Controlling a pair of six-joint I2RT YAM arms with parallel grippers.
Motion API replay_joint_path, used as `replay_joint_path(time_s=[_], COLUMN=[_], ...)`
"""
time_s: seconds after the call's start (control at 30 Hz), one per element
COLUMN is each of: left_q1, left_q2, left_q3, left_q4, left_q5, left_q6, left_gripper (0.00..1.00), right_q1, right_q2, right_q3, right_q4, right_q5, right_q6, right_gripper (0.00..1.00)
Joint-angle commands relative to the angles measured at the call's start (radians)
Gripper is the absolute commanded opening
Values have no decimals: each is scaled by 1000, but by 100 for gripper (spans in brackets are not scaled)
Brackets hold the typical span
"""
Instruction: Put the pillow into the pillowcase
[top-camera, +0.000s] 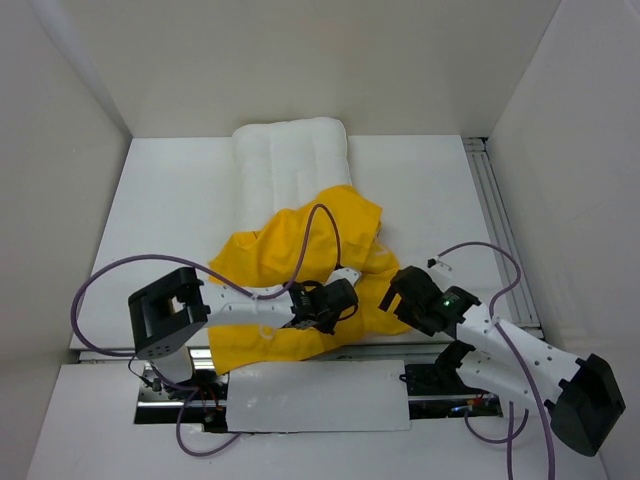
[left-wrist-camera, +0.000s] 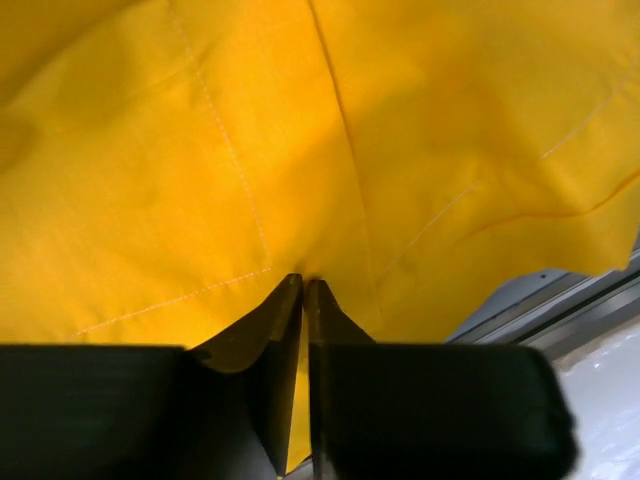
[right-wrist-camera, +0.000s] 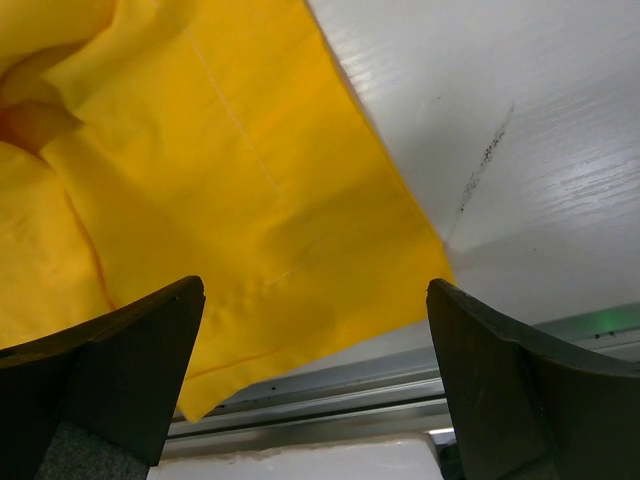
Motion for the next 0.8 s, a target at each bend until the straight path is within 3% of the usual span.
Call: replay_joint_path(time_s=[0.0,0.03,0.07,0.1,0.4,0.57,0.7,0.77], left_q1=[0,0,0,0,0,77,163,212], left_q2=[-63,-92,-108,-120,-275,-422,-522,-552], left_q3=[31,31,31,42,115,183,203,203], left_q4=[-25,-38,-38,-60,-203,-271,-271,-249], left_q5=[-53,-63,-73,-86,-322,-416,-416,-404], left_q6=[-12,-12,-12,-12,-107,-96,-33,2], left_gripper=[19,13,2,0,0,0,0,0], right_q1=[-4,-4,-4,-4,-4,-4,-4,-4], right_q2=[14,28,37,55,129,181,206,233], right_q3=[-41,-50,-61,-61,-61,-90,-90,-79], right_q4=[108,123,133,146,193,260,280,304], right_q5=[-8,-19,-19,-29,-20,-34,-22,1], right_q6=[46,46,46,46,37,59,62,62], right_gripper=[99,99,99,99,99,99,91,79])
